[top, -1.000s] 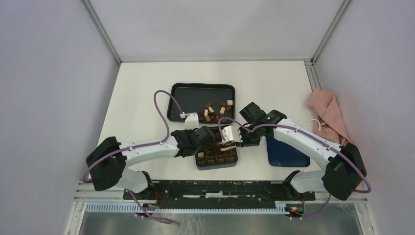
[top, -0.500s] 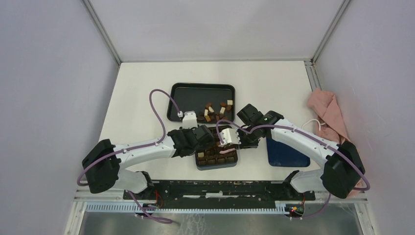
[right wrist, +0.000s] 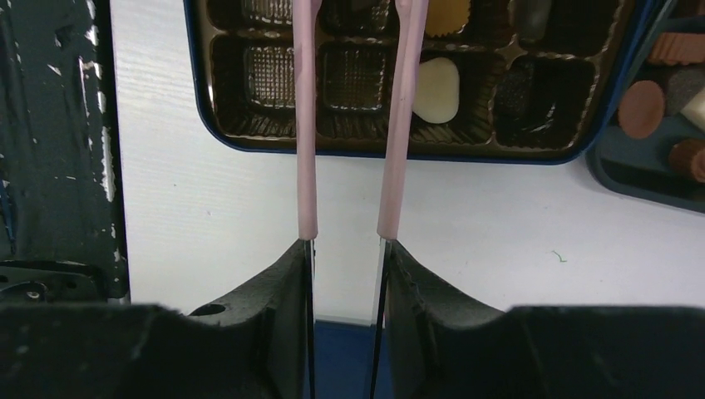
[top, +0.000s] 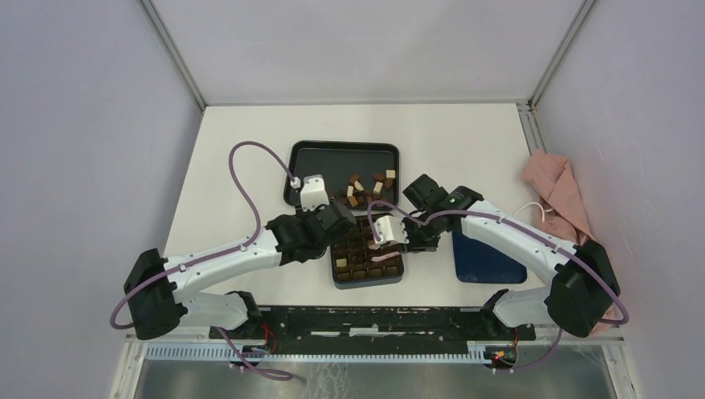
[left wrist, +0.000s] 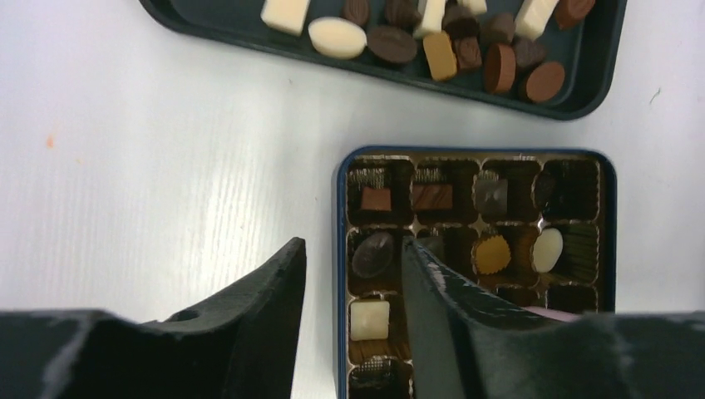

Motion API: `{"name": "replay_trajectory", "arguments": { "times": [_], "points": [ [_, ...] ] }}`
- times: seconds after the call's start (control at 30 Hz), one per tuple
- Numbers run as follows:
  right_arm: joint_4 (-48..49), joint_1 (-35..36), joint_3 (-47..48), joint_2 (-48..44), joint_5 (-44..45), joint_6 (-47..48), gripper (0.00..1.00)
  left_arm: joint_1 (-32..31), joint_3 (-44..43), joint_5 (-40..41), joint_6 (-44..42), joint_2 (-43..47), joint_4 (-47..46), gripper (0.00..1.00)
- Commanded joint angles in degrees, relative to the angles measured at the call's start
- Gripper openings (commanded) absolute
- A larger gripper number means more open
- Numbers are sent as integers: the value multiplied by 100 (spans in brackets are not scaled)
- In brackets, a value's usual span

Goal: Pack the chocolate
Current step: Place the fake chocolate in the packing box, then pick up the fake chocolate from the plate.

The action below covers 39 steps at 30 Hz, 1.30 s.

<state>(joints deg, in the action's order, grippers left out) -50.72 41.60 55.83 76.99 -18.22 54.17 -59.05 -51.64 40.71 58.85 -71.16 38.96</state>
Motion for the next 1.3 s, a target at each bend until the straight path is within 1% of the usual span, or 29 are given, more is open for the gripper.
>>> {"name": "replay_trajectory", "arguments": {
  "times": [0.0,0.03,0.1,0.17,0.23,0.3,0.33,0.37,0.47,0.57,0.7,0.83,0.9,1.07,1.27],
  "points": [
    [-50,-244,614,-59,-549,-93,38,205,-311,664,-614,290,58,55],
    [-45,-340,741,-17,-610,-114,38,360,-301,526,-856,351,-93,56],
    [10,-573,976,111,-630,-187,38,939,-231,-123,-1439,496,-570,59],
    [160,-867,1244,260,-607,-303,37,1705,-126,-1159,-2027,636,-1201,64],
    [259,-1090,1593,507,-504,-414,37,2412,-124,-2246,-2385,660,-1529,70],
    [307,-1190,1928,833,-193,-458,37,2828,-298,-3056,-2866,576,-1675,72],
    [335,-1191,2061,1009,-37,-469,37,2911,-382,-3251,-3107,517,-1688,74],
    [335,-1200,2181,1169,97,-468,37,2938,-465,-3304,-3340,462,-1670,80],
    [258,-1204,2596,1686,374,-490,37,2942,-547,-3348,-3957,399,-1672,92],
    [180,-1210,2928,2110,706,-500,37,2951,-546,-3274,-4424,484,-1632,99],
    [178,-1289,3256,2557,1025,-444,37,2950,-506,-3036,-4881,550,-1543,100],
    [-122,-1322,3873,3157,949,-339,36,2951,-414,-2678,-5274,539,-1500,100],
    [-126,-1320,3993,3309,1028,-251,36,2948,-269,-2440,-5377,508,-1554,100],
    [-207,-1328,4060,3520,1080,24,36,2960,-155,-2103,-5420,366,-1478,99],
    [-254,-1358,3867,3352,834,120,36,3010,-136,-1898,-5461,432,-1453,99]
  ]
}}
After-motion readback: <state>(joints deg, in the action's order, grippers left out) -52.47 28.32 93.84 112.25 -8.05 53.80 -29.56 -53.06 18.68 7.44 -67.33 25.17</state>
